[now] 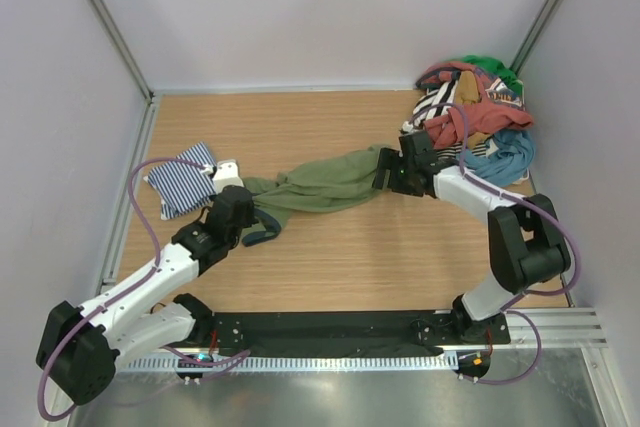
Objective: Fold and stack the tank tops
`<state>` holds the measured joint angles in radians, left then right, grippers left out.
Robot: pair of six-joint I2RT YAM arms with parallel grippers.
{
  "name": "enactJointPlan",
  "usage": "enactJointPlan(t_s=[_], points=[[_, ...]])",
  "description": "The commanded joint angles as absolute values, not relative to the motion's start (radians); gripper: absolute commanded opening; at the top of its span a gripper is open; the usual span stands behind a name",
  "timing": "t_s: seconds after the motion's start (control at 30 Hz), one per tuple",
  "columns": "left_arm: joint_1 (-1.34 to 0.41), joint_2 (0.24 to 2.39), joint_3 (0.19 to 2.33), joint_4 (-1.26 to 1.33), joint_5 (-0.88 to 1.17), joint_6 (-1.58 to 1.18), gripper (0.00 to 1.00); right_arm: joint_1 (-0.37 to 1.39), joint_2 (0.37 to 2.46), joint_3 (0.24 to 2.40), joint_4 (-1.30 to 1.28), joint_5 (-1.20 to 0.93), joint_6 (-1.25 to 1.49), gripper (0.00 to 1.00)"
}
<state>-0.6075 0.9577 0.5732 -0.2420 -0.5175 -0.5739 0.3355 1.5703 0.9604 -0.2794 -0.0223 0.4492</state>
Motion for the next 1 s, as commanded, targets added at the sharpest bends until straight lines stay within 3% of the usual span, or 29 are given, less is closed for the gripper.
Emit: enactJointPlan(t_s=[0.0, 0.13, 0.27, 0.37, 0.4, 0.43, 0.5, 0.53, 0.63, 0.73, 0.83, 0.87, 0.9, 0.93, 0.97], points=[[-0.597, 0.946, 0.568, -0.235, -0.568, -0.592, 0.0, 0.362, 1.638, 1.031, -0.253, 0.014, 0.434, 0.82], [-0.595, 0.959, 0.572, -0.233, -0.558, -0.594, 0.0, 0.362, 1.703, 1.072, -0.241, 0.086, 0.452, 0.77], [-0.595, 0.966, 0.577, -0.227, -0.531, -0.591, 0.0, 0.364, 1.766, 1.12, -0.23, 0.075, 0.466, 0.8], [-0.595, 0.959, 0.571, -0.218, -0.506, -0.581, 0.0, 0.365, 1.812, 1.169, -0.23, 0.098, 0.468, 0.77], [-0.595, 0.953, 0.571, -0.218, -0.506, -0.58, 0.0, 0.365, 1.825, 1.18, -0.236, 0.1, 0.468, 0.72], [-0.595, 0.951, 0.571, -0.219, -0.508, -0.58, 0.0, 0.365, 1.839, 1.189, -0.238, 0.101, 0.471, 0.49], [-0.595, 0.946, 0.568, -0.221, -0.506, -0.581, 0.0, 0.368, 1.836, 1.204, -0.23, 0.118, 0.479, 0.31], [-0.595, 0.948, 0.568, -0.219, -0.503, -0.581, 0.0, 0.365, 1.821, 1.209, -0.229, 0.13, 0.482, 0.14], [-0.595, 0.957, 0.572, -0.218, -0.488, -0.581, 0.0, 0.365, 1.805, 1.265, -0.219, 0.172, 0.489, 0.03], [-0.595, 0.962, 0.572, -0.215, -0.48, -0.578, 0.0, 0.362, 1.844, 1.423, -0.274, 0.205, 0.48, 0.02], [-0.595, 0.963, 0.572, -0.21, -0.479, -0.577, 0.0, 0.356, 1.942, 1.607, -0.34, 0.229, 0.479, 0.02], [-0.595, 0.965, 0.571, -0.212, -0.48, -0.577, 0.0, 0.351, 2.001, 1.685, -0.371, 0.227, 0.48, 0.12], [-0.595, 0.966, 0.572, -0.21, -0.483, -0.577, 0.0, 0.348, 2.026, 1.722, -0.386, 0.221, 0.482, 0.48], [-0.595, 0.968, 0.572, -0.212, -0.482, -0.577, 0.0, 0.351, 2.049, 1.773, -0.418, 0.221, 0.482, 0.65], [-0.595, 0.969, 0.572, -0.212, -0.483, -0.577, 0.0, 0.35, 2.063, 1.781, -0.428, 0.216, 0.482, 0.75]])
